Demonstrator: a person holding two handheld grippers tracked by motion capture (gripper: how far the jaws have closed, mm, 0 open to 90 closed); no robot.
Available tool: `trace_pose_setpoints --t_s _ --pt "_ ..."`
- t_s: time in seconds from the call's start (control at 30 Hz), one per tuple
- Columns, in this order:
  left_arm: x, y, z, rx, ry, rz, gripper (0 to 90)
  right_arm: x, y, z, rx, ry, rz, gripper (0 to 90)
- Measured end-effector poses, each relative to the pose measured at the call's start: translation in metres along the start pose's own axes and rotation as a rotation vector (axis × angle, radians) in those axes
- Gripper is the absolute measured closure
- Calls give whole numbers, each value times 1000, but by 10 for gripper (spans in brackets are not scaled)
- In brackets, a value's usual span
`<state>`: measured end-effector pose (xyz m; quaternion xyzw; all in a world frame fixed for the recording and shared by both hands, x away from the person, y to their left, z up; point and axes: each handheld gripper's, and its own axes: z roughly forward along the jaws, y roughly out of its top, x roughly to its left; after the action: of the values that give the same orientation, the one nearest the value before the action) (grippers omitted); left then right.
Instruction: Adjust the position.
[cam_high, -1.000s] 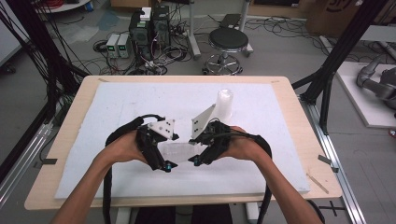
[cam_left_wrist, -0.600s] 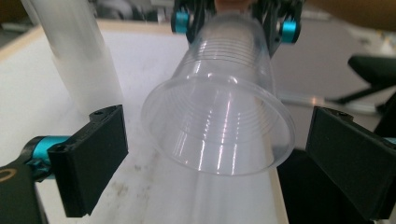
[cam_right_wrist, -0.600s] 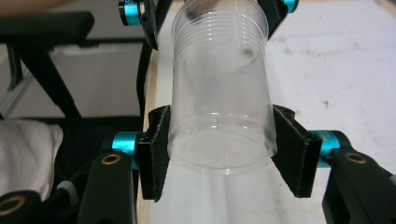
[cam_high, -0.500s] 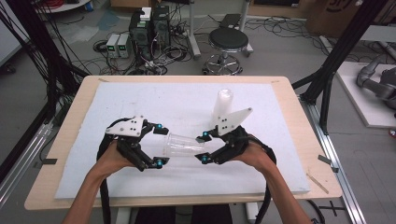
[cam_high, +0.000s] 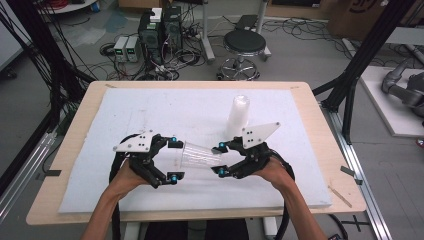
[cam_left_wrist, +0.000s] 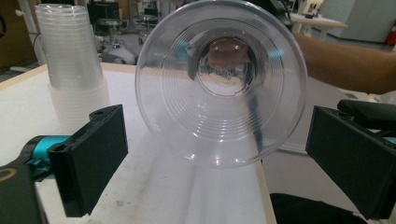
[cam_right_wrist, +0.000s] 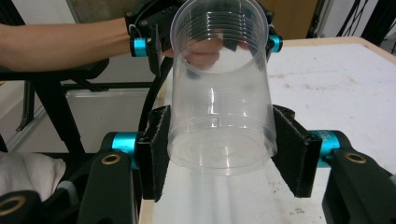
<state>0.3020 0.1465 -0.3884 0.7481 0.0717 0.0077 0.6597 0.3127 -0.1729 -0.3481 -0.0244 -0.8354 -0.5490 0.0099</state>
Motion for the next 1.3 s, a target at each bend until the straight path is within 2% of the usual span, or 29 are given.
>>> trace_pose_setpoints --t_s 0.37,0.7,1.07,1.13,1.3 --pt "-1 0 19 -66 -35 -24 57 2 -6 -3 -53 6 -17 428" --pt "-1 0 31 -81 -54 -32 57 2 -8 -3 -61 18 -18 428" --pt "0 0 30 -88 -83 -43 183 1 -8 1 -57 31 -25 429" --pt "0 0 29 -102 -103 -54 224 1 -8 2 -53 34 -29 429" --pt "0 1 27 -113 -98 -42 282 1 -8 3 -56 45 -33 430"
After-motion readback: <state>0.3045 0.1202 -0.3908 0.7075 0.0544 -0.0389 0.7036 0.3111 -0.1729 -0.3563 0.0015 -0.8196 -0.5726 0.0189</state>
